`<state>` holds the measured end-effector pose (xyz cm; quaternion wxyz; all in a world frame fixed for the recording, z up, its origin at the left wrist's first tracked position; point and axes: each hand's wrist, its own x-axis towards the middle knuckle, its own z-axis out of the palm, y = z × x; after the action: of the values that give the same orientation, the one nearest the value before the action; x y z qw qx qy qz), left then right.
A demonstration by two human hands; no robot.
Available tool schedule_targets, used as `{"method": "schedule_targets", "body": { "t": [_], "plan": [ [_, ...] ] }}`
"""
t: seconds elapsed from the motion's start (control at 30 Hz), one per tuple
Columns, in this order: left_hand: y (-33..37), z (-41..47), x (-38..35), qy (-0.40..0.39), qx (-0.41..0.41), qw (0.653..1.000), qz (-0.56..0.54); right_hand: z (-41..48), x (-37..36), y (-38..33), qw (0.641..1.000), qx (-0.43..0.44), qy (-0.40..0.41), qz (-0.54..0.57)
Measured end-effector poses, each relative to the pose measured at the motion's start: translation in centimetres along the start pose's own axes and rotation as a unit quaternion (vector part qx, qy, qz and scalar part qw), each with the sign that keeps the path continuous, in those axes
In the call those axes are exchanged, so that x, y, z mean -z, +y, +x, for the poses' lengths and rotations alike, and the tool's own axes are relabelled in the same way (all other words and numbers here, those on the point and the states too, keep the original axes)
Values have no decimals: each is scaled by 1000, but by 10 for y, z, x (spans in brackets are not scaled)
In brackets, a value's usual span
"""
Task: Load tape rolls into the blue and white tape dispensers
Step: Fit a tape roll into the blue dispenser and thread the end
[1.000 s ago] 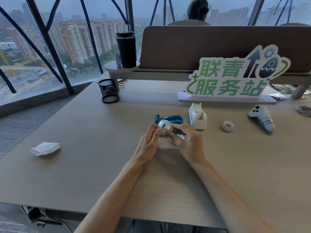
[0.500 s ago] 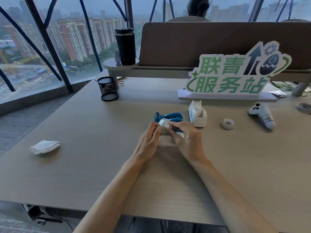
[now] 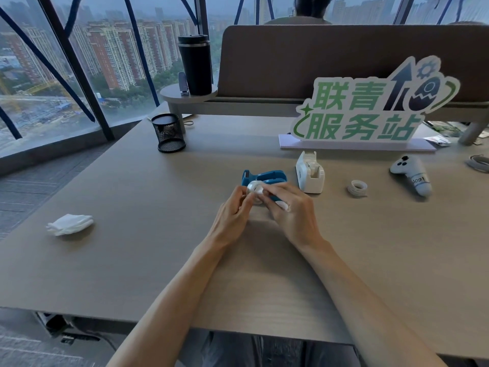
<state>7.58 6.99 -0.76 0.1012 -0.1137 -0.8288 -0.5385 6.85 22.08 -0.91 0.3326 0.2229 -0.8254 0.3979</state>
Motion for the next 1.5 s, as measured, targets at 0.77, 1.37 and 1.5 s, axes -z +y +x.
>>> {"method": "schedule_targets", "body": {
  "t": [0.77,1.37,1.5],
  "plan": [
    [-7,4,3,-15,44,999,-28,-1,-3,9,992,103,-26,-74],
    [-7,4,-1,-40,15,994,-96,3,8,9,998,-14,-19,62],
    [-11,6,1,-37,10,991,-125,8,10,6,990,-96,-33,103]
  ]
}}
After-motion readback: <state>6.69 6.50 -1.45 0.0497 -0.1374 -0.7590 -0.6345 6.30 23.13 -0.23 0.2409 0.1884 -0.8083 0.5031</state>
